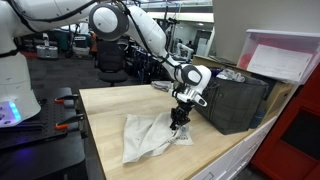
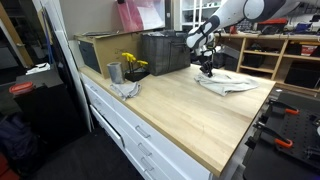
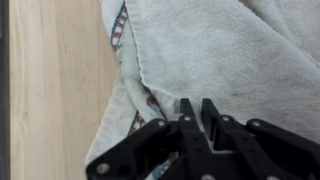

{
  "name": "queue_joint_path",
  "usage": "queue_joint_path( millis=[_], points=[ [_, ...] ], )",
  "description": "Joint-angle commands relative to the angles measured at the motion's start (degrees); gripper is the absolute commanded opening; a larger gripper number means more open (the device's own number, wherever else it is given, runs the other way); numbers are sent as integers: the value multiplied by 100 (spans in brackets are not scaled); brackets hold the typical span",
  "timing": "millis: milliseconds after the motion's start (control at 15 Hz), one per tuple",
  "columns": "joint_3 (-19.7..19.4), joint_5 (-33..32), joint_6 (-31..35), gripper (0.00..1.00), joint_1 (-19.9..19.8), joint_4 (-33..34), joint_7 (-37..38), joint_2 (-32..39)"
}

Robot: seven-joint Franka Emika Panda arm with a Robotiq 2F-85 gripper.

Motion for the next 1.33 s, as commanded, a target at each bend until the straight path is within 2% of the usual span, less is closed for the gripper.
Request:
queue_joint_path(
  millis=[0,333,733,1267],
  points=[
    [-1,55,165,0,-51,-103,69,-145],
    [-24,51,276,1,-62,-226,94,-379],
    [-176,16,125,1,-58,-33,388,-675],
    [-612,4,112,1,-55,412,1670,-464]
  ],
)
